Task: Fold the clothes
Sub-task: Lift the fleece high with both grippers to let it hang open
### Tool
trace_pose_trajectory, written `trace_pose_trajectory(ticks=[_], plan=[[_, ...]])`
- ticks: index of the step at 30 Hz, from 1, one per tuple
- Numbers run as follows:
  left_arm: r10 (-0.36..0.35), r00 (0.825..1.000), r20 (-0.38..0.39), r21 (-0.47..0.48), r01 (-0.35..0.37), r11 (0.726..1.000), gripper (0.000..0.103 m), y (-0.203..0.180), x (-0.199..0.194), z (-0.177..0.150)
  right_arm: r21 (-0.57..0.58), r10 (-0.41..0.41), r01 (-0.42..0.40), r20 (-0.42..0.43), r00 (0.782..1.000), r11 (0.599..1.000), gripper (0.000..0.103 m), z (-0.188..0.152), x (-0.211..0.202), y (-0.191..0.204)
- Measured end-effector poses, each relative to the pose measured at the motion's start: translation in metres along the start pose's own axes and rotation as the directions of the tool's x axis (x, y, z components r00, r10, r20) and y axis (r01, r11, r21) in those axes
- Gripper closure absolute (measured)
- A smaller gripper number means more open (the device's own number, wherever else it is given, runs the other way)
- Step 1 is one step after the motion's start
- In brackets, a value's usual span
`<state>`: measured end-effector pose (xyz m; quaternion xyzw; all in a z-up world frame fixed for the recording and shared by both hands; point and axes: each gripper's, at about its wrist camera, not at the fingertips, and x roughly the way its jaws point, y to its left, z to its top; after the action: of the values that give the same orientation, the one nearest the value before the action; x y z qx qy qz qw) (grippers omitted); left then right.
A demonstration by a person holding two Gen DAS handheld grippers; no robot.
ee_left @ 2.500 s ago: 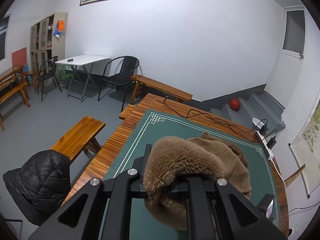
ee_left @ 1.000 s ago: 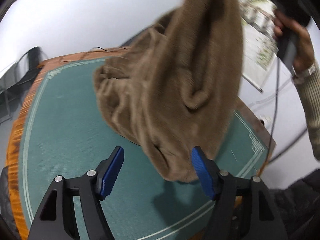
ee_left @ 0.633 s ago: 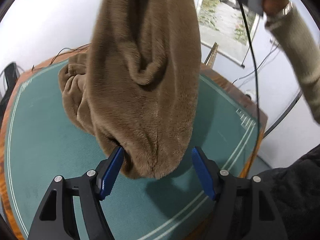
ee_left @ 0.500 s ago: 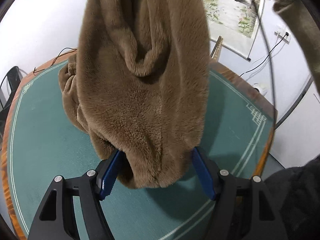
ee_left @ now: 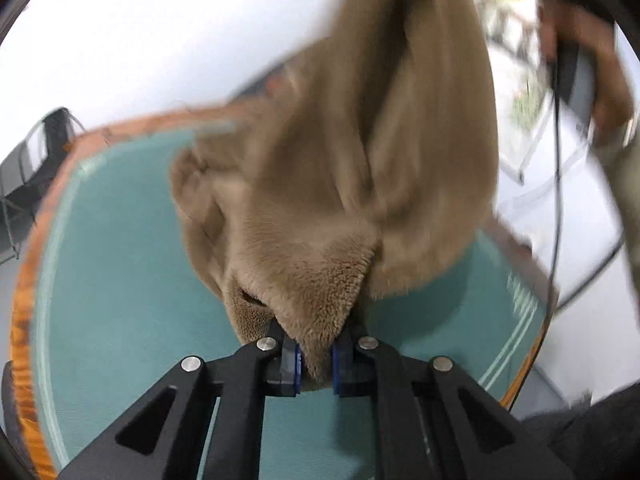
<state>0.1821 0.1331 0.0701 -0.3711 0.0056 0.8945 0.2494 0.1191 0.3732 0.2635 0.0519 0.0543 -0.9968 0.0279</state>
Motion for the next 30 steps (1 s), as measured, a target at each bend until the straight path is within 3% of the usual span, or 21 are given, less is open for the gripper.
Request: trace_pose_trajectory(ticks=[4,7,9,11,13,17,21,22,24,25,28,30], plan=[[0.059,0.981,0.183,-0.068,-0.047,0.997,0.092,0.031,-0.062,0.044,0.053,-0.09,0.089,0.021,0.996,0.995,0.093,0.004,-0.007,-0.016],[0.104,0.951,0.292,-0.112,-0.074,0.991,0.092,0.046,-0.112,0.063,0.075,-0.128,0.122,0.079,0.989,0.99,0.093,0.014,-0.021,-0.022],[0.14,0.918,0.372,-0.133,-0.096,0.986,0.092,0.053,-0.147,0.076,0.083,-0.135,0.124,0.141,0.981,0.989,0.093,0.026,-0.035,-0.021],[0.183,0.87,0.459,-0.148,-0.128,0.981,0.092,0.053,-0.181,0.087,0.084,-0.133,0.119,0.202,0.97,0.989,0.093,0.037,-0.049,-0.021],[0.223,0.807,0.546,-0.166,-0.156,0.974,0.092,0.047,-0.208,0.1,0.084,-0.13,0.111,0.274,0.953,0.99,0.093,0.051,-0.067,-0.022],[0.287,0.658,0.696,-0.232,-0.172,0.957,0.092,0.017,-0.292,0.099,0.102,-0.118,0.084,0.388,0.914,0.991,0.093,0.083,-0.096,-0.036],[0.353,0.512,0.783,-0.272,-0.229,0.935,0.092,-0.021,-0.356,0.09,0.128,-0.116,0.062,0.474,0.873,0.99,0.093,0.105,-0.134,-0.058],[0.368,0.483,0.794,-0.281,-0.245,0.928,0.092,-0.029,-0.369,0.087,0.129,-0.114,0.057,0.489,0.865,0.99,0.093,0.107,-0.144,-0.062],[0.388,0.442,0.809,-0.297,-0.263,0.918,0.092,-0.043,-0.391,0.079,0.127,-0.108,0.049,0.517,0.849,0.991,0.093,0.11,-0.163,-0.068],[0.397,0.428,0.812,-0.304,-0.27,0.914,0.091,-0.049,-0.399,0.074,0.119,-0.104,0.048,0.528,0.843,0.992,0.093,0.109,-0.172,-0.068],[0.413,0.426,0.805,-0.314,-0.285,0.906,0.09,-0.061,-0.4,0.057,0.097,-0.092,0.045,0.553,0.828,0.994,0.093,0.102,-0.2,-0.073],[0.424,0.424,0.8,-0.321,-0.295,0.9,0.089,-0.069,-0.401,0.046,0.098,-0.083,0.034,0.552,0.829,0.995,0.093,0.092,-0.219,-0.08]])
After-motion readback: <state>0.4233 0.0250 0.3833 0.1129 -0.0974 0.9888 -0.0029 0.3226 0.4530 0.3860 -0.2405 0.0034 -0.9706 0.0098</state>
